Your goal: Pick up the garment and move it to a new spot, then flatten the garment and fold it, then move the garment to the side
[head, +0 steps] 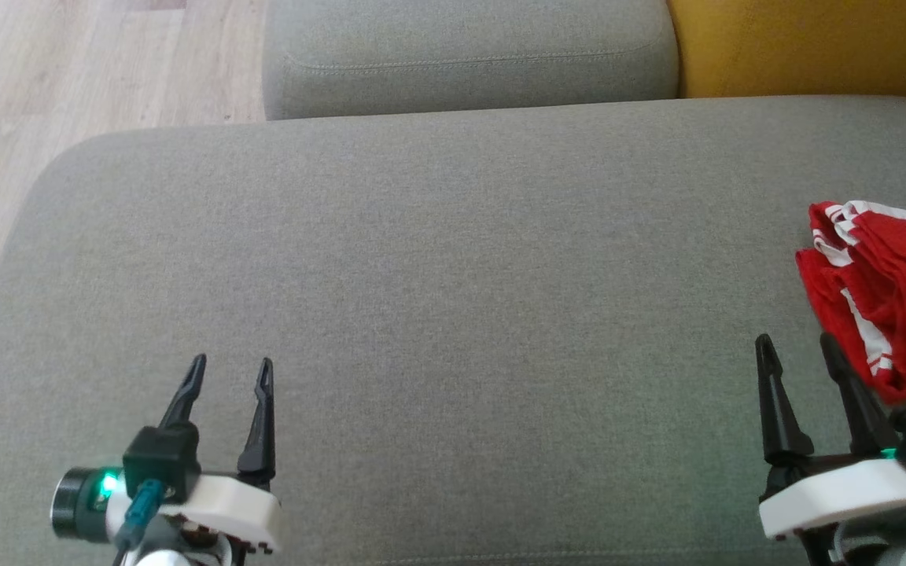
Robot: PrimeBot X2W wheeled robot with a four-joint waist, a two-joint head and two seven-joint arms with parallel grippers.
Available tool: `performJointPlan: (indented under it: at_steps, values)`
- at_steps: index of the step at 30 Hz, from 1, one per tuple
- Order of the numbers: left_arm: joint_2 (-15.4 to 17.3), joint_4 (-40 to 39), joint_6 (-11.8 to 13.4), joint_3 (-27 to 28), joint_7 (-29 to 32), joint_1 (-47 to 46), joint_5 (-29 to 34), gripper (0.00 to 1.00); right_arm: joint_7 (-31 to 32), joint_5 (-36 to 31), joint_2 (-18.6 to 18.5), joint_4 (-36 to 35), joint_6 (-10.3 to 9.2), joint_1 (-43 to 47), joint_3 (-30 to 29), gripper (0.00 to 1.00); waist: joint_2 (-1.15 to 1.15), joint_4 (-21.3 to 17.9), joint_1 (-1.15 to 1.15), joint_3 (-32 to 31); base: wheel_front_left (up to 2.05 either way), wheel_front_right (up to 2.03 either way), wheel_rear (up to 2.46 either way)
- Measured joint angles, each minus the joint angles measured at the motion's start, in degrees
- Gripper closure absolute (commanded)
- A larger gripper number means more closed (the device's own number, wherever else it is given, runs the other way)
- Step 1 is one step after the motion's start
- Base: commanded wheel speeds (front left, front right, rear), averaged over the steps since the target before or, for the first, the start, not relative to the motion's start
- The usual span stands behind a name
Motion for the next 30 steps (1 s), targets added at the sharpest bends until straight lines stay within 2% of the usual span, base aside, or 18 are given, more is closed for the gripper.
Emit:
performJointPlan:
  at_steps: [17, 18, 22, 30]
  values:
    - [0.34, -0.12, 0.58, -0.69, 0.14, 0.00, 0.00, 0.00, 0.49, 0.67, 0.00, 0.01, 0.00, 0.00, 0.03, 0.00, 0.00, -0.44, 0.00, 0.07, 0.00, 0.00, 0.00]
    - [0.34, -0.38, 0.58, -0.70, -0.12, 0.00, 0.02, 1.00, 0.49, 0.67, 0.00, 0.04, 0.00, 0.00, 0.04, 1.00, 0.00, -0.46, 0.00, 0.10, 0.00, 0.00, 0.00]
    - [-0.68, 2.45, 0.51, -1.20, 0.18, 1.62, -0.30, 1.00, 0.49, 0.79, 0.03, 3.75, 0.00, 0.27, 0.36, 1.00, 0.00, -0.48, 0.00, 0.11, 0.00, 0.00, 0.00]
    - [-1.04, 3.01, -0.59, -0.71, 0.85, 2.46, -5.72, 1.00, 0.49, 6.17, 0.02, 4.88, 0.00, 0.91, 0.42, 1.00, 0.00, -0.49, 0.00, 0.13, 0.00, 0.00, 0.00]
